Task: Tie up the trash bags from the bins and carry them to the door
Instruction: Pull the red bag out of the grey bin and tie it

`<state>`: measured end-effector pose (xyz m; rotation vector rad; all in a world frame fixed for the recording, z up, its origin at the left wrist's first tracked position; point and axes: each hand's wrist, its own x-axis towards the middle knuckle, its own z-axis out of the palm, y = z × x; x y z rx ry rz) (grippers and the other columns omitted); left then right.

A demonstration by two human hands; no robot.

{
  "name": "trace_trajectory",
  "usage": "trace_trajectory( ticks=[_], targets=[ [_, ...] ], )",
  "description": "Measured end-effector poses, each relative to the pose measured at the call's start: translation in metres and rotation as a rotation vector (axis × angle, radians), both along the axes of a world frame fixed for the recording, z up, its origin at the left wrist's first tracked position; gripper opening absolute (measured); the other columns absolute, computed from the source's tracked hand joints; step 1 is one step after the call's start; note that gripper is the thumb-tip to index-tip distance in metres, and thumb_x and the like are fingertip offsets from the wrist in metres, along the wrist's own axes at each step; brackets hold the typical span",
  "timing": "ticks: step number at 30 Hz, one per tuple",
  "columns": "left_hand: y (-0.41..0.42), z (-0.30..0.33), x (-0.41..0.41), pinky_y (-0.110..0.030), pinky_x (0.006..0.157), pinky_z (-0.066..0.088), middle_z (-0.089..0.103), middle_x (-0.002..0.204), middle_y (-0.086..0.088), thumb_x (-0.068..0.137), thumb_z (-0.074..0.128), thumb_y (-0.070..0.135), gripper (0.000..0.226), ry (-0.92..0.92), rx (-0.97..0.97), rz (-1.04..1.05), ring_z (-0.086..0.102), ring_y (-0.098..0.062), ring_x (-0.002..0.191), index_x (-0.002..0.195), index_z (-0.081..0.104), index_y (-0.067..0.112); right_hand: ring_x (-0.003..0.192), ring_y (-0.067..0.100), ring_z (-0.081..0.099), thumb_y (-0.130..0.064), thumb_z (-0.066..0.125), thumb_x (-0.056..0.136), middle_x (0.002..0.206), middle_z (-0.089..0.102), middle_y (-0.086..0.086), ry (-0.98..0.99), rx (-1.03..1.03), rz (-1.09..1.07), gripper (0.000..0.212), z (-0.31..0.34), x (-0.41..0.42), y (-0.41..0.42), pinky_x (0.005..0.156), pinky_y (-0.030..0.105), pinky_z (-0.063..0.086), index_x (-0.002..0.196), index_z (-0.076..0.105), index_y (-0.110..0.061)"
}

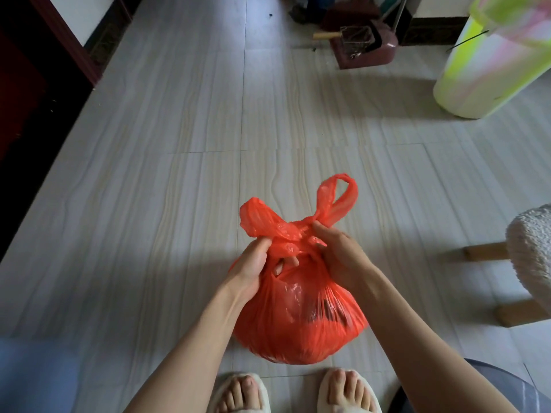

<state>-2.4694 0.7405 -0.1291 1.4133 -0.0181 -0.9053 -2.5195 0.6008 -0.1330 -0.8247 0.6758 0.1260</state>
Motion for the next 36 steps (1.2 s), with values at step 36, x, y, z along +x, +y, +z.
trace_trajectory(
  ticks=[36],
  targets=[
    [0.024,0.009,-0.014,-0.013,0.1,0.037,0.048,0.108,0.0,0.095,0.039,0.039,0.041,-1.364,0.279,-0.433,0.058,-0.01,0.092,0.088,0.062,0.005,0.107,0.035,0.057,-0.021,0.05,0.092,0.118,0.063,0.019,-0.184,-0.332,0.526,0.032,0.004,-0.03,-0.009,0.096,0.049,0.042,0.123,0.057,-0.015]
  ],
)
